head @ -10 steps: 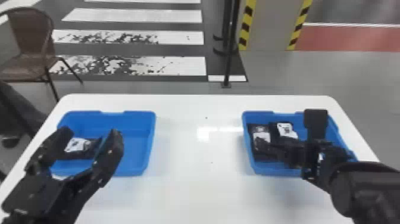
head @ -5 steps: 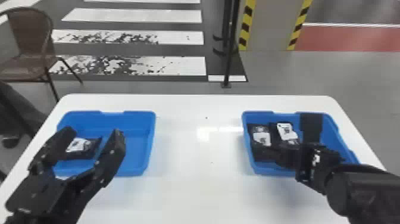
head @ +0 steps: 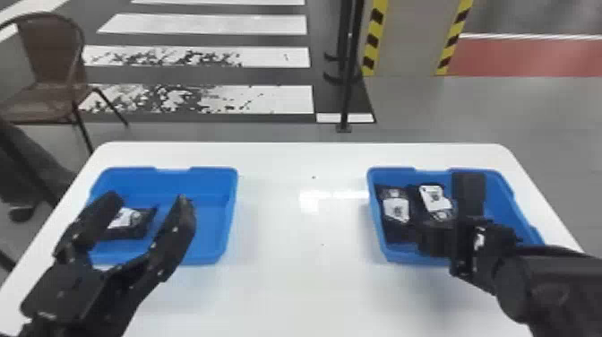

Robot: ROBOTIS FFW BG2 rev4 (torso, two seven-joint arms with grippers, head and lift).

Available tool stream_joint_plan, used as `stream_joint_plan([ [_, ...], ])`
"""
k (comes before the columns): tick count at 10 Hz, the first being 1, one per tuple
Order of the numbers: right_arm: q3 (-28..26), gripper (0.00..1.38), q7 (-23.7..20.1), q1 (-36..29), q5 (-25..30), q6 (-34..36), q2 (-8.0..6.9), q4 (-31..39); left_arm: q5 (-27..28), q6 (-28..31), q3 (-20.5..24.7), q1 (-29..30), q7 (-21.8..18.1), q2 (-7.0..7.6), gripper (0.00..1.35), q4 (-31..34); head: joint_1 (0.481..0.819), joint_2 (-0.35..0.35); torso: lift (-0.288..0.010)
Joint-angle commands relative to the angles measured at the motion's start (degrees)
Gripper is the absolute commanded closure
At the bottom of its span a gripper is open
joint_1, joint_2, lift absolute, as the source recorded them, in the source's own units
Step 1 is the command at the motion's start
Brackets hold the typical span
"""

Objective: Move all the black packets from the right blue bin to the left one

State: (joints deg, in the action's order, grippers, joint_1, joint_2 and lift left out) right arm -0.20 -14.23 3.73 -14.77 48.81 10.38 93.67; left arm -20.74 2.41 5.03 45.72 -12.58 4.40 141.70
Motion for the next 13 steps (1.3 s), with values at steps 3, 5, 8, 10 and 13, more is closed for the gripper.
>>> stream_joint_plan([
  [3,0.2,1.08,-0.01,-0.92,-0.32,-4.1,-0.1,1.74,-1.09,-0.45,0.0,-0.02,-0.25,0.0,0.11,-0.86,0.695,-0.004,-0.14],
  [5,-0.37,1.08,0.08,-2.18,-1.46,-6.63,-0.18,1.74,-1.66,-1.15,0.0,-0.02,-0.34,-0.09,0.11,-1.14,0.695,-0.002,-0.14],
  [8,-2.31,1.08,0.43,-7.25,-1.34,-11.55,-1.06,7.37,-2.23,-2.13,0.11,0.12,-0.52,-0.18,0.11,-1.42,0.695,-0.006,-0.14],
  [10,-3.23,1.08,0.43,-12.59,-2.94,-12.25,-1.5,14.82,-2.69,-2.42,0.22,-0.02,-0.61,-0.26,0.11,-1.71,0.695,-0.009,-0.14],
  [13,-3.45,1.08,-2.12,-18.35,-3.29,-16.89,-1.68,23.68,-3.26,-2.13,0.11,-0.02,-0.87,-0.35,0.11,-1.85,0.695,0.009,-0.14],
])
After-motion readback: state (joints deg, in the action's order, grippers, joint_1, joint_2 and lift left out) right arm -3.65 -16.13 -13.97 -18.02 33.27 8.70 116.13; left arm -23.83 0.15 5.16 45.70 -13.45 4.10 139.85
